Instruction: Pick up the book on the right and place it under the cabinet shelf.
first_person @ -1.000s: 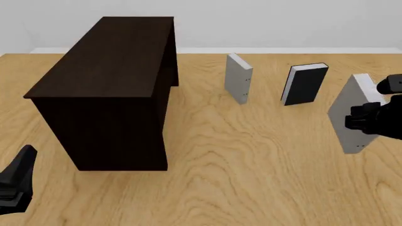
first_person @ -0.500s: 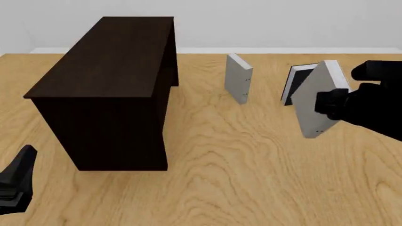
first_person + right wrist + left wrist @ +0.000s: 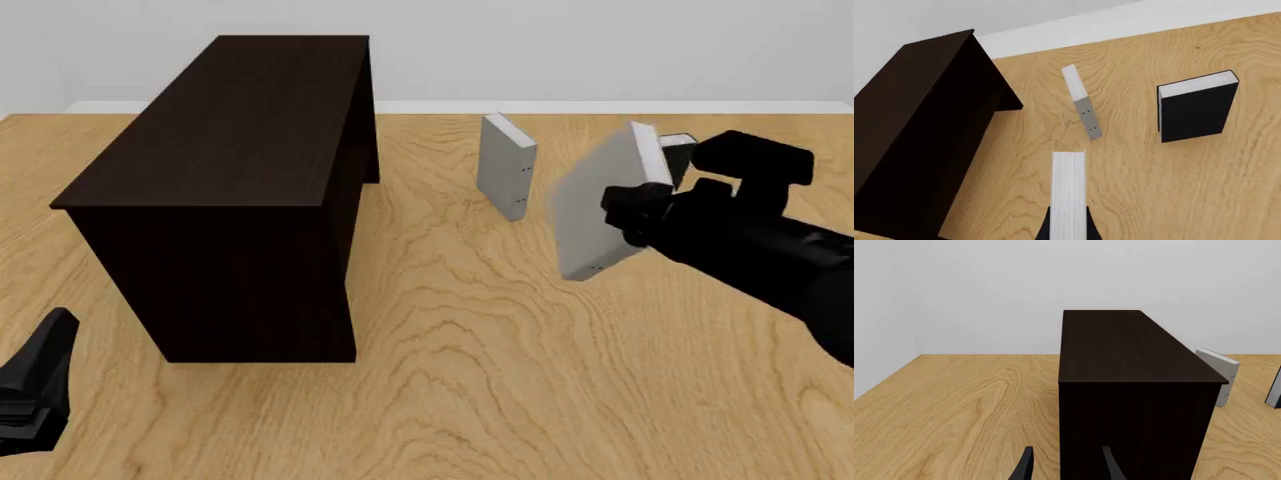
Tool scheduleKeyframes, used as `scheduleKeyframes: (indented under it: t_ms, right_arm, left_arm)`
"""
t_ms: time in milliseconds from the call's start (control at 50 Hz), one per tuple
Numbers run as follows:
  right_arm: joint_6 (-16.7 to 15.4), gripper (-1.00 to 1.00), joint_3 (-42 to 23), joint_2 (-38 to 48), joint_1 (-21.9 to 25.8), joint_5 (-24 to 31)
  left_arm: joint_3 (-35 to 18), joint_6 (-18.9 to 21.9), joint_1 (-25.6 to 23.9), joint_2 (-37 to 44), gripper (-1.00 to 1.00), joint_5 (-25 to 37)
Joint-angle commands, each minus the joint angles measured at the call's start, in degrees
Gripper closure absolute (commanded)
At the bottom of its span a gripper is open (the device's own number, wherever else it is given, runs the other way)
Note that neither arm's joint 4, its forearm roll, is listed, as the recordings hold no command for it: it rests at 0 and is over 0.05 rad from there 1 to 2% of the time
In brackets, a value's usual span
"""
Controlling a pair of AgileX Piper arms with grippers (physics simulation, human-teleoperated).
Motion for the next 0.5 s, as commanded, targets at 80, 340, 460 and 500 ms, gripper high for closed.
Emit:
scheduleKeyframes:
  t_ms: [80, 340, 460, 500]
  right_arm:
    - [8.5, 1.0, 2.5, 2.4, 5.1, -10.1]
    - [12.9, 1.0, 3.9, 7.0, 7.6, -19.0]
    - [15.2, 1.0, 4.0, 10.4, 8.0, -23.8]
    - [16.3, 1.0, 4.2, 11.9, 8.1, -26.2]
  left_arm:
    - [0.0, 0.0, 0.0, 0.0, -1.0, 0.0]
    - [0.0, 0.0, 0.0, 0.0, -1.0, 0.0]
    - [0.0, 0.0, 0.0, 0.0, -1.0, 0.0]
    - [0.0, 0.0, 0.0, 0.0, -1.0, 0.0]
